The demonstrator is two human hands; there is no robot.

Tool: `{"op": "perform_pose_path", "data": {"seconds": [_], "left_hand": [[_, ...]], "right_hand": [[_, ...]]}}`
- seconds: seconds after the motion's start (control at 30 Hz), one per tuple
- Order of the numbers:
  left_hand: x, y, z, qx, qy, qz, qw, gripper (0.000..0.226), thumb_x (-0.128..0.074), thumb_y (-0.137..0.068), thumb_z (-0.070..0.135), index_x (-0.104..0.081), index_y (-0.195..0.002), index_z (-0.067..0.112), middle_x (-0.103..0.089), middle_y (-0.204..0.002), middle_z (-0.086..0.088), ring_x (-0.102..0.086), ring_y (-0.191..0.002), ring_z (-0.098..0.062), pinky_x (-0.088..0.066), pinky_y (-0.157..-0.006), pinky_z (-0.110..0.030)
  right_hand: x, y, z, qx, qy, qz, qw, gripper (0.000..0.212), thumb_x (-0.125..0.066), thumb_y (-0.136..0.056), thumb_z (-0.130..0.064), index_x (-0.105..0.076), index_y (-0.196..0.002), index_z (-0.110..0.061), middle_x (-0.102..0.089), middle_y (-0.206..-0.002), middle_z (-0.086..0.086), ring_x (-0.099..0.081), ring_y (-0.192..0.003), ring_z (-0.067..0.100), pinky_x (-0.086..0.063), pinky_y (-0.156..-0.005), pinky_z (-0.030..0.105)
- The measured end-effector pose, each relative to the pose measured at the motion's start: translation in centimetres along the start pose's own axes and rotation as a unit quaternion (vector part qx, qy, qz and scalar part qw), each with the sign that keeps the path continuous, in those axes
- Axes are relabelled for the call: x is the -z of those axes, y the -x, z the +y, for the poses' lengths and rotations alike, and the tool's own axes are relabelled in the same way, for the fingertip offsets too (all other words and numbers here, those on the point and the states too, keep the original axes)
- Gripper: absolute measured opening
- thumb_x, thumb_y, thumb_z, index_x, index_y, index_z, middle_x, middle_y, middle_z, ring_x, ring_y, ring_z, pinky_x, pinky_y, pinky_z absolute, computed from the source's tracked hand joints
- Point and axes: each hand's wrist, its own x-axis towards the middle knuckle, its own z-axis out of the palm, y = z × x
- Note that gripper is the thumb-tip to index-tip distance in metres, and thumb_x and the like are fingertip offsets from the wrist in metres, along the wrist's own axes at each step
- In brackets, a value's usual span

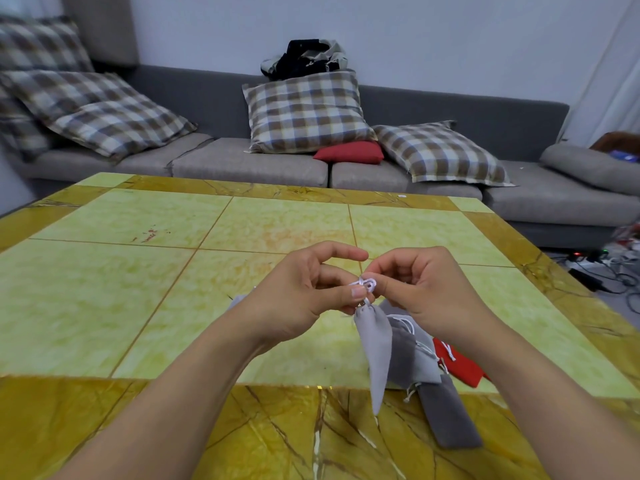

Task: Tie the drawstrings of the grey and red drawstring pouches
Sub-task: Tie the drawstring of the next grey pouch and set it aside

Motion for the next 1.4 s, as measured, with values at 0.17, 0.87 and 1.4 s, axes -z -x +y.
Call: {"op": "perform_pose_path", "data": {"seconds": [0.17,0.87,1.4], "left_hand": [[-0.4,-0.3,-0.3,-0.021,-0.020,0.059,0.998,0.026,-0.071,-0.084,0.002,-0.067,-0.110,0.003,-0.075,-0.086,-0.018,-0.069,-0.073,-0.016,-0.054,-0.068,-0.020],[-1.0,-0.7,-0.4,-0.046,-0.007,0.189,0.981,0.006,-0.072,-0.083,0.003,-0.076,-0.081,0.007,-0.075,-0.070,0.000,-0.070,-0.063,-0.007,-0.052,-0.059,-0.015],[-0.9,-0.4,-0.2,-0.081,-0.007,0.169,0.982,0.012,-0.069,-0.085,0.002,-0.078,-0.090,0.010,-0.078,-0.087,0.002,-0.073,-0.085,-0.007,-0.053,-0.073,-0.013]], "right_hand": [[0.1,0.0,0.2,-0.070,-0.051,0.003,0.996,0.005,-0.077,-0.082,-0.009,-0.077,-0.077,-0.007,-0.067,-0.076,0.033,-0.049,-0.060,0.024,-0.038,-0.050,0.025],[-1.5,0.5,-0.7,-0.067,-0.060,0.034,0.995,0.010,-0.069,-0.089,-0.007,-0.079,-0.087,-0.008,-0.074,-0.074,0.010,-0.052,-0.056,0.010,-0.041,-0.052,0.017],[-2.2,0.6,-0.8,-0.228,-0.304,-0.025,0.925,0.026,-0.072,-0.073,-0.017,-0.071,-0.093,0.000,-0.062,-0.073,0.004,-0.044,-0.059,0.008,-0.029,-0.053,0.021]]}}
